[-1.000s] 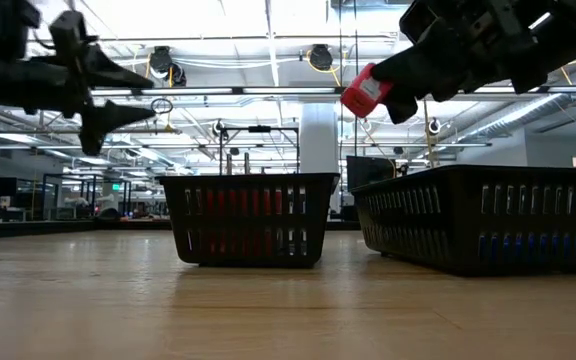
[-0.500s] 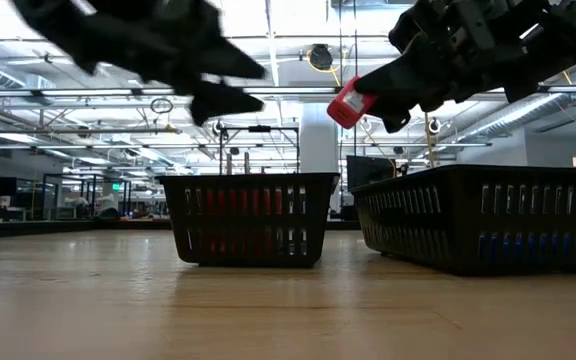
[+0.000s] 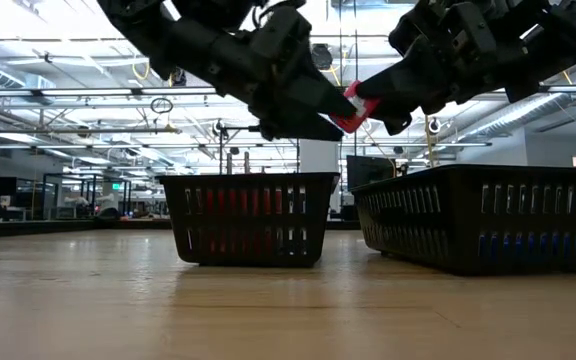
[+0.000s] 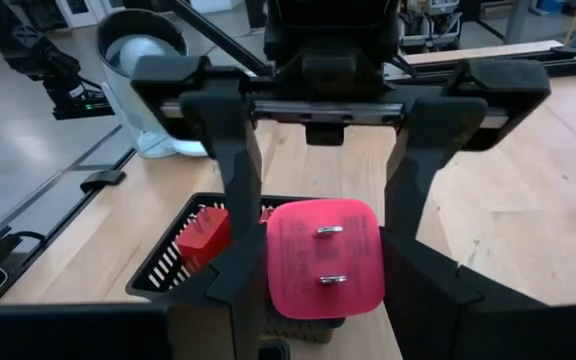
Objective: Pick & Place Office items
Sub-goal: Put the pink charger adapter into the left black basket
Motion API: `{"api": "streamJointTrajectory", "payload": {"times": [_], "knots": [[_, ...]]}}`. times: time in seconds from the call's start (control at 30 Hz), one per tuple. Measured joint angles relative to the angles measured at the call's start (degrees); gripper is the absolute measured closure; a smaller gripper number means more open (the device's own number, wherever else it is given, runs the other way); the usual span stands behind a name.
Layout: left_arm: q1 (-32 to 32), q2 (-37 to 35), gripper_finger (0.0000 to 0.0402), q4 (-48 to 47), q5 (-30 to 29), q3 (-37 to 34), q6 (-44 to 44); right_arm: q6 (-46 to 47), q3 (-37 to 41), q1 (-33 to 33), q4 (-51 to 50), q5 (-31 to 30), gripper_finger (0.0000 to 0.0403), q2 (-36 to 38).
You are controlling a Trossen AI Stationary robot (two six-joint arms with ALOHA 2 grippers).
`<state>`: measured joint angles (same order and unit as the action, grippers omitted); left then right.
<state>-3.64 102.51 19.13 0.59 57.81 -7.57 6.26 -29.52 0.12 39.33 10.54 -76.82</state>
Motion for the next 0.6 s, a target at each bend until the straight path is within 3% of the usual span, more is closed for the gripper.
{"api": "streamJointTrajectory", "payload": {"times": [0.43, 0.6], "knots": [[1.37, 3.33, 0.0110, 0.70, -2.03, 3.71, 0.42, 0.09, 0.01, -0.04, -0.17, -0.08, 0.0251, 0.00], [1.45, 3.33, 0.0154, 2.17, -1.67, 3.71, 1.78, 0.09, 0.00, -0.04, -0.13, -0.19, 0.0252, 0.02]]}}
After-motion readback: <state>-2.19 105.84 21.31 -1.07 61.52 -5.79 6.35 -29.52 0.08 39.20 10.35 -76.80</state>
